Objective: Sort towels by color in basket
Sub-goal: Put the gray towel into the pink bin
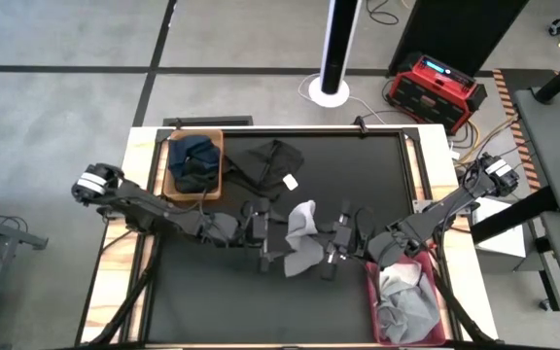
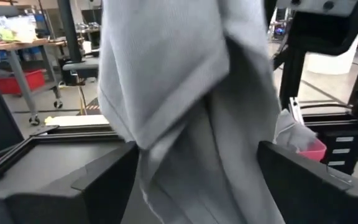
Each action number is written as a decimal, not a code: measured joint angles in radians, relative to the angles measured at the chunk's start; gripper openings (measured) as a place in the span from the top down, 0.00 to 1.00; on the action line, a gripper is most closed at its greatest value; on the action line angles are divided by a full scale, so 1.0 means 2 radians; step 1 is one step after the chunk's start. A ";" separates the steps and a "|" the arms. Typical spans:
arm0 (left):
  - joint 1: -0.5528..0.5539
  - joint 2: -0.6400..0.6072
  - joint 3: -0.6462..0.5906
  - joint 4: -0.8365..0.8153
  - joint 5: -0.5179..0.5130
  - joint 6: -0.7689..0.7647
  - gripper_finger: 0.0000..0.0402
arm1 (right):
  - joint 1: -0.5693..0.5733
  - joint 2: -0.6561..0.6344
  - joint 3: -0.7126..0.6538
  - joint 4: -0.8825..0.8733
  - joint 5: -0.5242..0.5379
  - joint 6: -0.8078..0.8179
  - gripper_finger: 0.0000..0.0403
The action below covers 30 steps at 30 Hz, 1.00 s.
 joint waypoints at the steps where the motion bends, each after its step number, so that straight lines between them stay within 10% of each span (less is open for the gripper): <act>1: 0.000 0.005 0.000 0.006 0.000 0.001 0.22 | 0.000 0.000 0.000 0.002 0.000 0.000 0.97; 7: 0.000 0.022 0.000 0.037 0.004 0.003 0.38 | 0.000 0.000 0.000 0.014 0.009 0.001 0.97; 15: 0.001 0.018 0.000 0.037 0.025 0.018 0.95 | 0.000 0.000 0.000 0.021 0.026 0.004 0.97; 30: -0.007 -0.005 0.000 0.081 0.115 0.065 1.00 | 0.000 -0.013 0.000 -0.065 0.026 0.148 0.85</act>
